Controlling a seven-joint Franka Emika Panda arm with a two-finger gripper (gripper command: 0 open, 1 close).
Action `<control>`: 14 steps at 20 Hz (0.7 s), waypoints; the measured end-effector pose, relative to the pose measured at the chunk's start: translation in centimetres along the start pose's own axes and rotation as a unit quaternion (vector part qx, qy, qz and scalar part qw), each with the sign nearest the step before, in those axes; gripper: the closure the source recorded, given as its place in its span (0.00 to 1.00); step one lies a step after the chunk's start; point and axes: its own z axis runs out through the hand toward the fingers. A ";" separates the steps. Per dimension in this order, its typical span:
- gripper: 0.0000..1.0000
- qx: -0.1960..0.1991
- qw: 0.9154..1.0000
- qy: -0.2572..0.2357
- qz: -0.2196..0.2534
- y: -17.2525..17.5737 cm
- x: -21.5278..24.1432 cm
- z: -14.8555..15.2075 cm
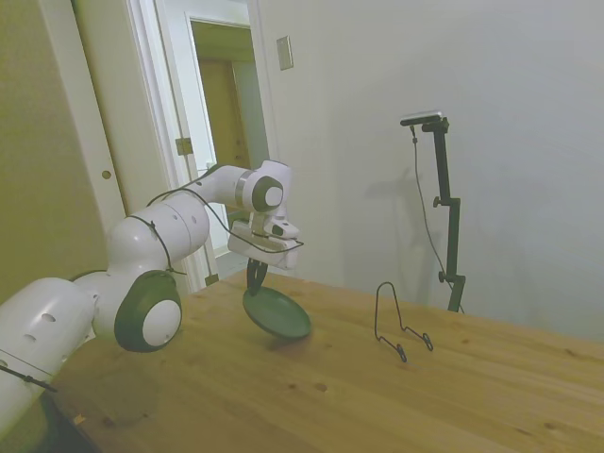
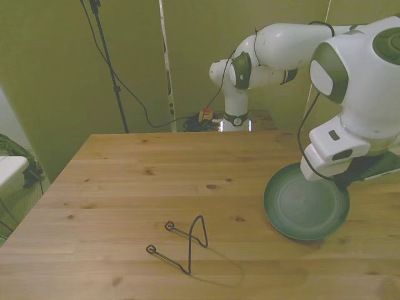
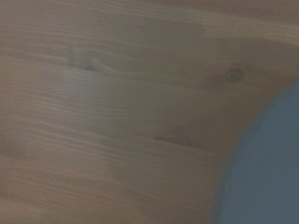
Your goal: Unload the plate
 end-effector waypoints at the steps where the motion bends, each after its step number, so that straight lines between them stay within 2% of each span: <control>1: 1.00 -0.003 1.000 -0.002 0.001 -0.1 0.2 0.5; 10: 1.00 -0.035 0.999 -0.010 0.003 -0.8 1.6 4.8; 14: 1.00 -0.033 0.999 -0.006 0.001 -1.2 1.7 5.2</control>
